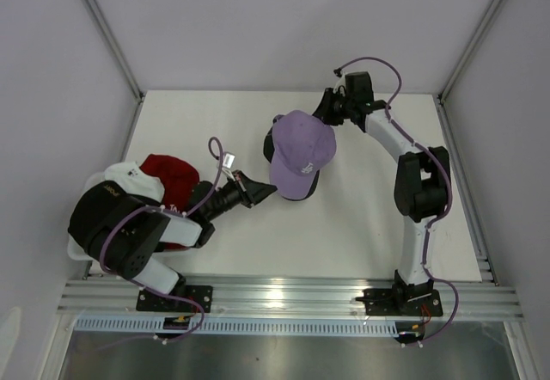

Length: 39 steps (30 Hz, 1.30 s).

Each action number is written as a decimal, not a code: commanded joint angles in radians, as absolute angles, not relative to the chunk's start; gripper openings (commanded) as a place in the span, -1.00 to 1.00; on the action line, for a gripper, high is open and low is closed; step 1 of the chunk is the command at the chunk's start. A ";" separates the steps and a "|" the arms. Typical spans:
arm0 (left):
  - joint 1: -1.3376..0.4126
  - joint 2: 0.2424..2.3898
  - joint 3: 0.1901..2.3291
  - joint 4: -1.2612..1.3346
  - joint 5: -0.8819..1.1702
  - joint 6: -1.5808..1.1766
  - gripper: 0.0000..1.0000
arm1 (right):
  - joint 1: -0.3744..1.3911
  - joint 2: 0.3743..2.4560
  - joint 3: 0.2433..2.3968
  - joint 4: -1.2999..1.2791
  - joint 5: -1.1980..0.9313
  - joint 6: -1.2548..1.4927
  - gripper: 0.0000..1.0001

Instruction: Stack the hats

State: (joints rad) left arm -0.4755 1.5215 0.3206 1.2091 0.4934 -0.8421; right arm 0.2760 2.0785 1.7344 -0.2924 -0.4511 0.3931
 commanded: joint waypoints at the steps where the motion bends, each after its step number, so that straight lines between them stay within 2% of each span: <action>1: -0.514 1.505 0.273 1.324 0.310 -0.899 -0.99 | 0.281 1.976 1.804 -0.318 -0.362 0.414 -0.61; 8: -0.587 1.563 0.245 1.207 0.108 -0.968 -0.99 | 0.321 2.013 1.874 -0.359 -0.348 0.397 -0.55; 18: -0.626 1.647 0.196 1.373 0.026 -1.045 -0.95 | 0.388 2.055 1.977 -0.393 -0.311 0.384 -0.51; 21: -0.626 1.646 0.175 1.414 0.015 -1.022 -0.71 | 0.409 2.068 1.997 -0.416 -0.282 0.354 -0.44; 22: -0.626 1.638 0.175 1.414 0.015 -1.011 -0.48 | 0.411 2.074 2.002 -0.417 -0.282 0.350 -0.42; 24: -0.626 1.594 0.192 1.376 0.029 -0.968 -0.28 | 0.417 2.088 2.023 -0.425 -0.279 0.339 -0.42; 25: -0.626 1.573 0.198 1.309 0.037 -0.951 0.01 | 0.420 2.107 2.039 -0.434 -0.279 0.336 -0.39; 27: -0.626 1.485 0.233 1.215 0.048 -0.885 0.23 | 0.422 2.134 2.112 -0.490 -0.276 0.315 -0.35; 28: -0.626 1.447 0.242 1.160 0.045 -0.861 0.39 | 0.423 2.154 2.137 -0.512 -0.276 0.301 -0.26; 30: -0.626 1.301 0.291 0.955 0.015 -0.773 0.51 | 0.425 2.158 2.177 -0.558 -0.259 0.259 -0.11; 31: -0.626 1.246 0.313 0.863 -0.047 -0.740 0.63 | 0.425 2.157 2.207 -0.569 -0.247 0.243 0.09; 33: -0.620 1.096 0.419 0.574 -0.122 -0.622 0.79 | 0.425 2.129 2.226 -0.587 -0.201 0.195 0.32; 34: -0.603 1.057 0.448 0.505 -0.149 -0.579 0.89 | 0.425 2.114 2.233 -0.588 -0.177 0.183 0.57; 37: -0.491 0.996 0.596 0.332 -0.048 -0.470 0.94 | 0.420 2.042 2.233 -0.581 -0.078 0.140 0.99; 39: -0.440 1.014 0.731 0.232 0.102 -0.463 0.93 | 0.404 1.991 2.235 -0.591 -0.048 0.130 0.99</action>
State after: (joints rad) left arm -0.5117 1.0145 0.5755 0.4927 -0.0143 -0.5949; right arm 0.4179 2.1223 2.1769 -0.5766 -0.1467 0.1947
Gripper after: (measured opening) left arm 0.965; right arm 0.988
